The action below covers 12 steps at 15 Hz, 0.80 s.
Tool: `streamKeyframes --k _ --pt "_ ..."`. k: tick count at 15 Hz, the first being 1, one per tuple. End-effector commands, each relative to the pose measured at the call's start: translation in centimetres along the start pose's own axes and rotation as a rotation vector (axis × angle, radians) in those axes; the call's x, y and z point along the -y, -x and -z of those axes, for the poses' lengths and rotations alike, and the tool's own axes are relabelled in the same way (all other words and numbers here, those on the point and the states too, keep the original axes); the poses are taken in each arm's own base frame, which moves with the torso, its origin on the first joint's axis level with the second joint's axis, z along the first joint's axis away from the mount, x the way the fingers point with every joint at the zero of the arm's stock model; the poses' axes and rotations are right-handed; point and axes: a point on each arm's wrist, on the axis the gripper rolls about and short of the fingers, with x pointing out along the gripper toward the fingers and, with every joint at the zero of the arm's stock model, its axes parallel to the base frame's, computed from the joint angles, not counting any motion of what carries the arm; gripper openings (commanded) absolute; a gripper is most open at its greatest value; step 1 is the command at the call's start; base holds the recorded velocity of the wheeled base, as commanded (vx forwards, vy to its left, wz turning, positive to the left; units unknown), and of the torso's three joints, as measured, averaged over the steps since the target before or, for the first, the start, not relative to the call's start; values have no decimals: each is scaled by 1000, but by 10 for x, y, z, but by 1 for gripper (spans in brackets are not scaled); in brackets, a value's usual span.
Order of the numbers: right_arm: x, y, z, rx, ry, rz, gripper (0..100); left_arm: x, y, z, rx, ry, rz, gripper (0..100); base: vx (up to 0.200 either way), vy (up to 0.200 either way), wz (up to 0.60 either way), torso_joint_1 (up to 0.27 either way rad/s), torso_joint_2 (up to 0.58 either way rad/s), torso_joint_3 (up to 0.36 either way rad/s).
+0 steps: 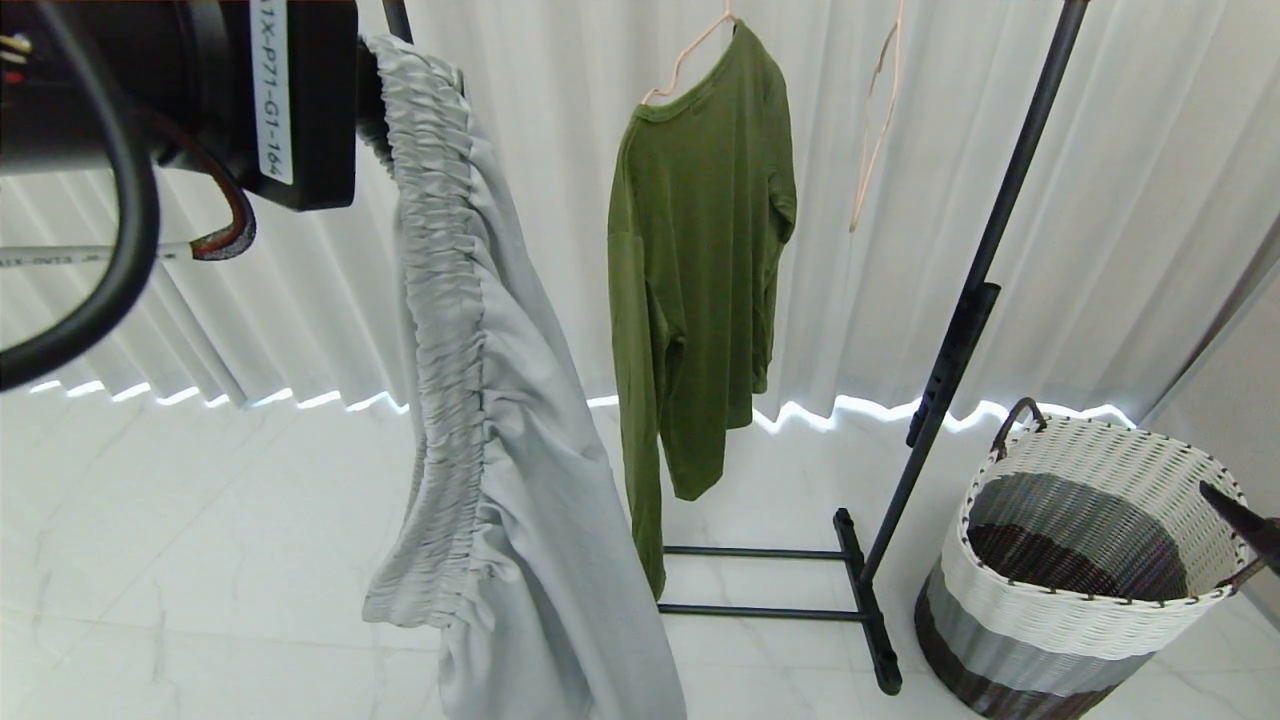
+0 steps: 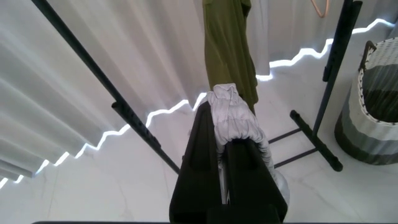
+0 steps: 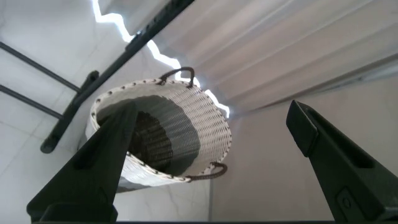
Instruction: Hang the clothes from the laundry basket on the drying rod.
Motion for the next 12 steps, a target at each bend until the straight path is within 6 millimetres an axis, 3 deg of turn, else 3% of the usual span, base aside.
streamKeyframes --k 1,4,12 --pt "-2 0 3 -15 -1 -1 100 0 0 0 1 1 0 0 0 0 0 0 0 0" --pt "-4 1 6 -22 -1 -7 100 0 0 0 -1 0 0 0 0 0 0 57 -177 -112" --pt "-3 1 5 -19 -19 -1 100 -1 5 12 -26 -11 4 0 0 0 0 170 -450 -273"
